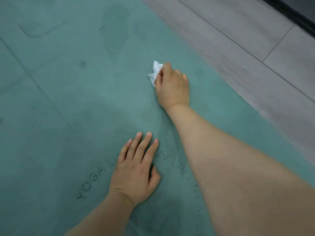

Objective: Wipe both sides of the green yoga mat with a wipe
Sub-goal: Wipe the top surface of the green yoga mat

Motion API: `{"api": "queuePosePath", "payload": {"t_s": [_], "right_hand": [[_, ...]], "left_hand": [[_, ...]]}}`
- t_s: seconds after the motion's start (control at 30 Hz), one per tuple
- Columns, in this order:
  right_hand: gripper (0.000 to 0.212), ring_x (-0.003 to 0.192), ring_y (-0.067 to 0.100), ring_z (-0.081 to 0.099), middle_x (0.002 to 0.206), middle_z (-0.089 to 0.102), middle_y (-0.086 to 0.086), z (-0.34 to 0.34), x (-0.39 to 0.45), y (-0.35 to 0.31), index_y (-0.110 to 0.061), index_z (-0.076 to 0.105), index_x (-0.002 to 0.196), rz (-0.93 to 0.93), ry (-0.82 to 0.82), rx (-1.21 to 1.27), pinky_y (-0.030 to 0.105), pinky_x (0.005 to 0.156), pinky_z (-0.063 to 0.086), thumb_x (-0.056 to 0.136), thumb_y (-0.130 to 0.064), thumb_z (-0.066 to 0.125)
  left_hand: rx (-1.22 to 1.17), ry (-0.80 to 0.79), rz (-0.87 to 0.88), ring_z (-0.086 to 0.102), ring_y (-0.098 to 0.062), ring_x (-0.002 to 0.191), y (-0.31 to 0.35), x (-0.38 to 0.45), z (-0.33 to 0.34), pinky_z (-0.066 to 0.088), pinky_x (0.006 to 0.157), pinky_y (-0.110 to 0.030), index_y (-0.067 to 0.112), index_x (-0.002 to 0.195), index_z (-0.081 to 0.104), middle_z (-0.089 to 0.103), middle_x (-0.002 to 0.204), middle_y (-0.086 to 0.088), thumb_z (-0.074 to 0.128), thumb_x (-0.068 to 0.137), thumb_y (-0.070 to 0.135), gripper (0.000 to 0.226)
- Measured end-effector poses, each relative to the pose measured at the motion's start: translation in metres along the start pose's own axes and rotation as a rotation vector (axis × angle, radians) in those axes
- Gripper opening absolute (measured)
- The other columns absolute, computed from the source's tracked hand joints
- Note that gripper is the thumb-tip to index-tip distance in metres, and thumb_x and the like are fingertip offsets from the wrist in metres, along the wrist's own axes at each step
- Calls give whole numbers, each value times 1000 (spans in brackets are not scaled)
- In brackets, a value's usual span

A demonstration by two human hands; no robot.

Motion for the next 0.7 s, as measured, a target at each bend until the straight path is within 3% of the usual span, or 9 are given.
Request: {"api": "queuePosePath", "payload": {"t_s": [0.27,0.47,0.5,0.6,0.63,0.7], "right_hand": [[15,81,35,54,84,61,13,0,4,-2,-13,54,89,30,38,-28,41,70,36,84,-27,53],[12,80,32,49,85,55,10,2,6,-2,-14,51,89,64,-46,-68,40,71,32,85,-25,52],[13,79,32,48,85,54,9,3,7,-1,-14,51,89,72,-61,-80,40,71,31,85,-26,49],[22,77,33,48,83,53,10,1,9,-2,-13,51,87,97,-98,-89,40,71,33,85,-31,38],[24,76,33,48,82,54,10,0,9,-3,-12,52,88,101,-107,-90,41,71,35,85,-31,36],[27,75,34,49,82,54,12,0,11,-3,-11,53,88,96,-113,-95,42,70,35,86,-32,35]], "left_hand": [[-135,-141,33,29,-25,147,-6,1,-9,20,118,-43,18,146,46,36,157,-4,52,73,38,76],[-103,-247,405,34,-16,144,-75,23,-31,22,116,-35,23,149,40,33,159,3,49,72,37,79],[-104,-212,341,36,-16,143,-102,34,-40,21,116,-36,22,149,40,34,158,4,48,72,35,79],[-119,-59,-73,36,-18,141,-200,61,-72,15,119,-34,20,148,41,39,155,3,42,81,27,68],[-111,-54,-141,35,-18,141,-225,62,-81,13,120,-34,19,148,41,40,155,2,40,84,26,65],[-67,-68,-118,32,-20,144,-253,59,-87,14,121,-37,18,150,39,36,157,1,39,87,27,63]]}}
Point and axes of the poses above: each hand's wrist, its own x-axis towards the middle knuckle, its own z-axis out of the palm, y = z × x, the point moved 4 cm from there along x, towards the middle knuckle
